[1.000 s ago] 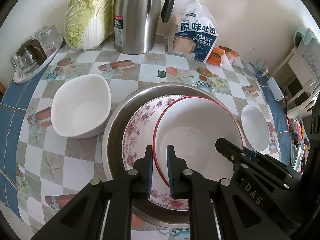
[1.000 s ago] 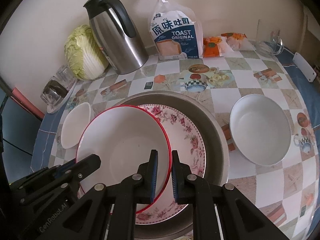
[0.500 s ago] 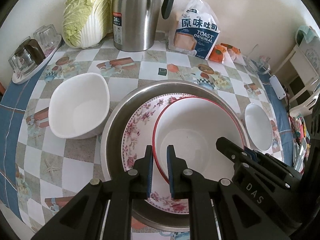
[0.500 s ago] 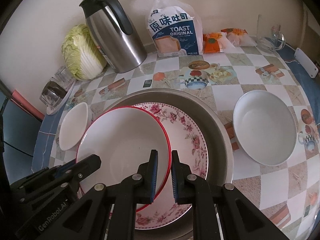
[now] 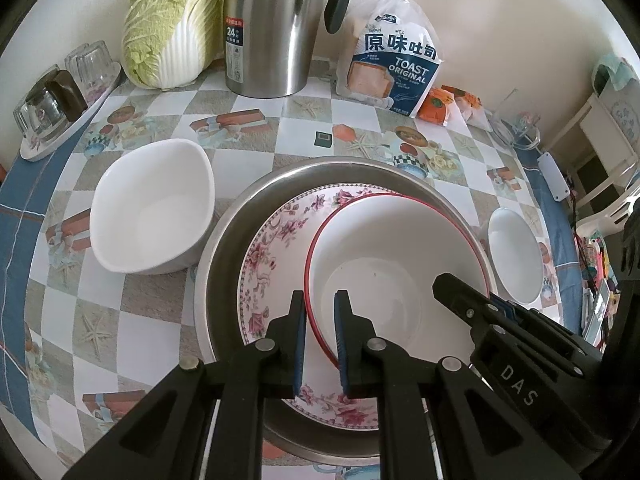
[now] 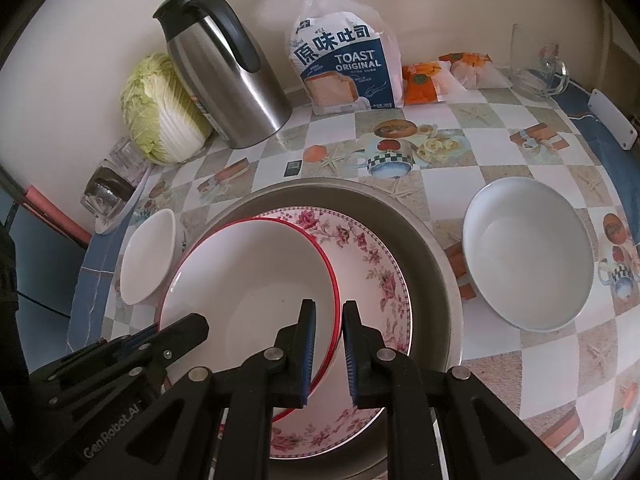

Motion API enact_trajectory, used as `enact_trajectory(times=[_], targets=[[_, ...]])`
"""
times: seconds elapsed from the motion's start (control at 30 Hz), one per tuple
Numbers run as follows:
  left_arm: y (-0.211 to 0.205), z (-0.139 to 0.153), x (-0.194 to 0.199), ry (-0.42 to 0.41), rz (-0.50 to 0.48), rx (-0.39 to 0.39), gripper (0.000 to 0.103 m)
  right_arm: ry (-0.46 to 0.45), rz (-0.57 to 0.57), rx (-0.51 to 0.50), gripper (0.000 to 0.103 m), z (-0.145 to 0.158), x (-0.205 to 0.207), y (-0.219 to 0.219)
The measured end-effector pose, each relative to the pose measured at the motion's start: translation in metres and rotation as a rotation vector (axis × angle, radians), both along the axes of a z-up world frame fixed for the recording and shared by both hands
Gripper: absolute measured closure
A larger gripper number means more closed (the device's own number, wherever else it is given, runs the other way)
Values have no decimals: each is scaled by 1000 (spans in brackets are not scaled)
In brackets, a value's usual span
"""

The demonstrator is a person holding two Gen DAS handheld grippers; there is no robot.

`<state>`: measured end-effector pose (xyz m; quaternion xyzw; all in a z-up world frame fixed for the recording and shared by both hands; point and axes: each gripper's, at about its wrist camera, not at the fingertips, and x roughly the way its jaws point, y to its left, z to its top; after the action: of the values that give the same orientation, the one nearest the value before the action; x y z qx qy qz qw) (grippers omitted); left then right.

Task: Organize plates and bowls
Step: 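Lift the strawberry bowl with both grippers and carry it over the basin, then lower the bowl onto the pink-rose plate and open both grippers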

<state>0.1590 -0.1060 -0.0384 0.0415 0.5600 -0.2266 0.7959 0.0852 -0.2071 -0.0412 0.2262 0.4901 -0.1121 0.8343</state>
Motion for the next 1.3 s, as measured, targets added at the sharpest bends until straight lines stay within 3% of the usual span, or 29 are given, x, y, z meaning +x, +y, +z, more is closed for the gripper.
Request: enact_trajectory(times=[0.37, 0.77, 1.03, 1.3], targets=[[1, 0, 0, 13, 3, -8, 91, -3, -6, 17, 86, -1, -1, -2], [9, 16, -3, -12, 18, -10, 88, -50, 2, -23, 86, 24, -9, -2], [20, 31, -8, -45, 55, 6, 62, -41, -2, -51, 87, 30, -13, -1], [32, 36, -10, -64, 101, 36, 50, -33, -6, -76, 72, 36, -20, 4]])
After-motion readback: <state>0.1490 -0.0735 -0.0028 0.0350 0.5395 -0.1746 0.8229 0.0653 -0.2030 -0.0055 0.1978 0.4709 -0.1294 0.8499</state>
